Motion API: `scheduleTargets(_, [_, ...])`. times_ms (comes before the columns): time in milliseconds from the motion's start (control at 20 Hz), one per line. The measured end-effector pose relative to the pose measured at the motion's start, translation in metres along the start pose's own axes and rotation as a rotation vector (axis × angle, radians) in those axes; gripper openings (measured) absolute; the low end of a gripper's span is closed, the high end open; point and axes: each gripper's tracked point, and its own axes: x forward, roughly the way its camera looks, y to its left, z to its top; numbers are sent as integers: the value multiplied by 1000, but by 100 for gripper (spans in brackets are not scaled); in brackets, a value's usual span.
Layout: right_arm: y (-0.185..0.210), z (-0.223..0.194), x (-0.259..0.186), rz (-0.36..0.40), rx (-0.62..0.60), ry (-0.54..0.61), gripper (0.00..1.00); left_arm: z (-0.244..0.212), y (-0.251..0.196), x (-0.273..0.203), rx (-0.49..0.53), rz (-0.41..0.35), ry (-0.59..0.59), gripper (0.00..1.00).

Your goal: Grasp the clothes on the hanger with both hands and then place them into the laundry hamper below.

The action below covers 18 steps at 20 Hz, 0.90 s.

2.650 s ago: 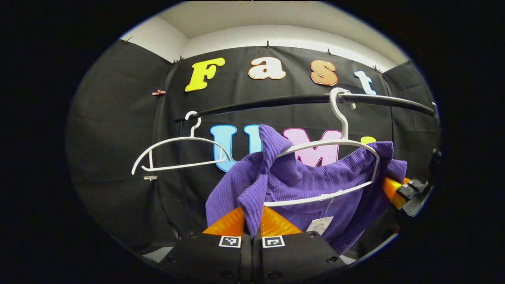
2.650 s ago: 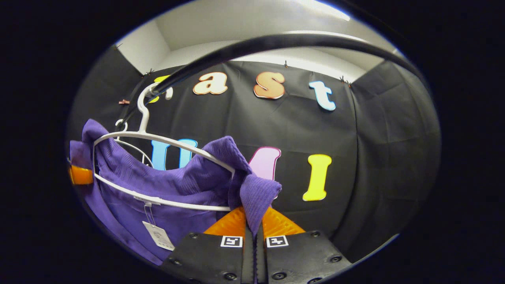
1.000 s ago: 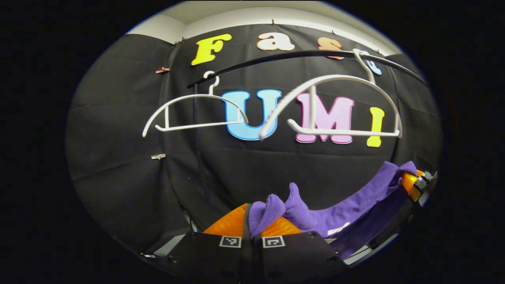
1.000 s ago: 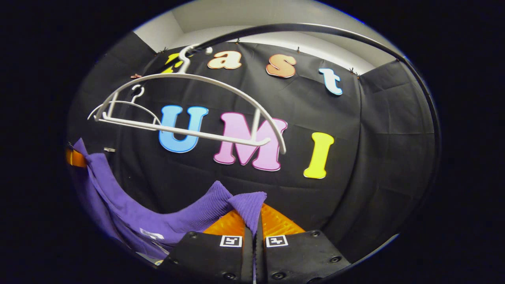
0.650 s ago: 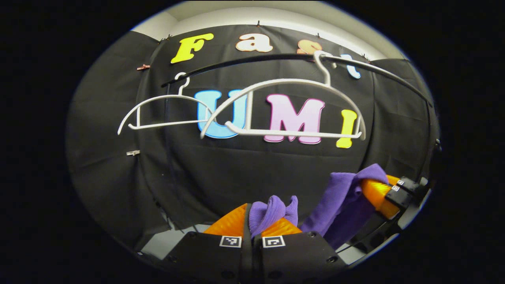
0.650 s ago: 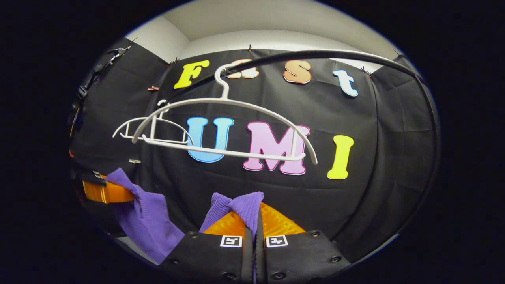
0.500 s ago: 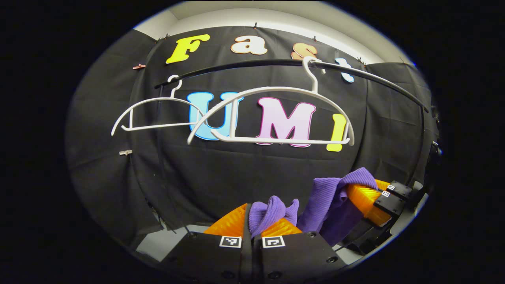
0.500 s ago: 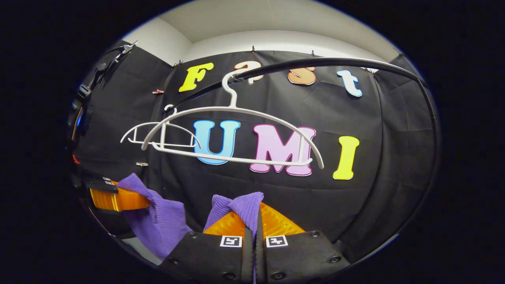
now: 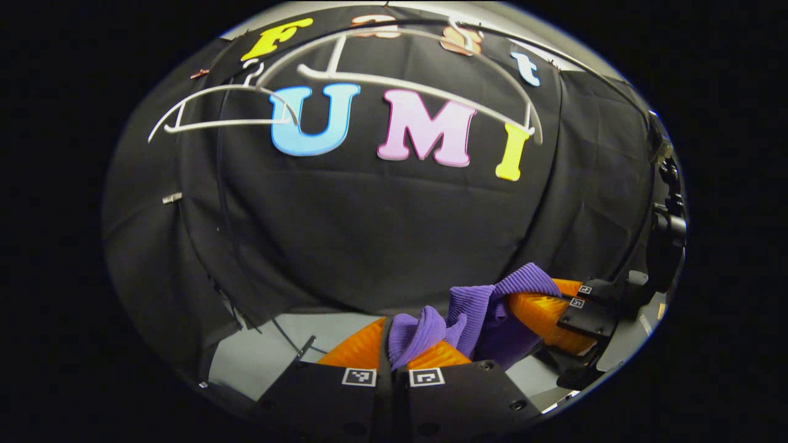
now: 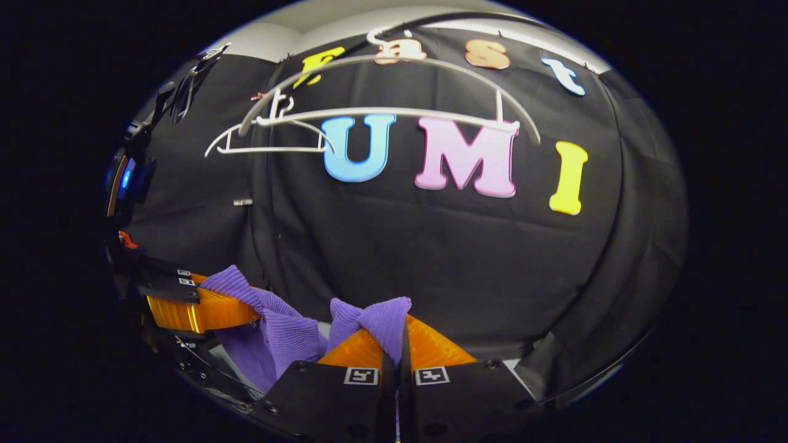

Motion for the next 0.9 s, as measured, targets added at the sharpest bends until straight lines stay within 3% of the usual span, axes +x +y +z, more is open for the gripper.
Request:
scheduleTargets(350, [-10, -131, 24, 11, 48, 300, 7, -105, 11, 58, -66, 6, 236, 5])
scheduleTargets(550, [-18, -213, 31, 3, 43, 478, 7, -172, 26, 76, -44, 38, 403, 5])
scheduleTargets(900, [-20, -270, 24, -18, 48, 705, 7, -226, 28, 97, -14, 60, 602, 7])
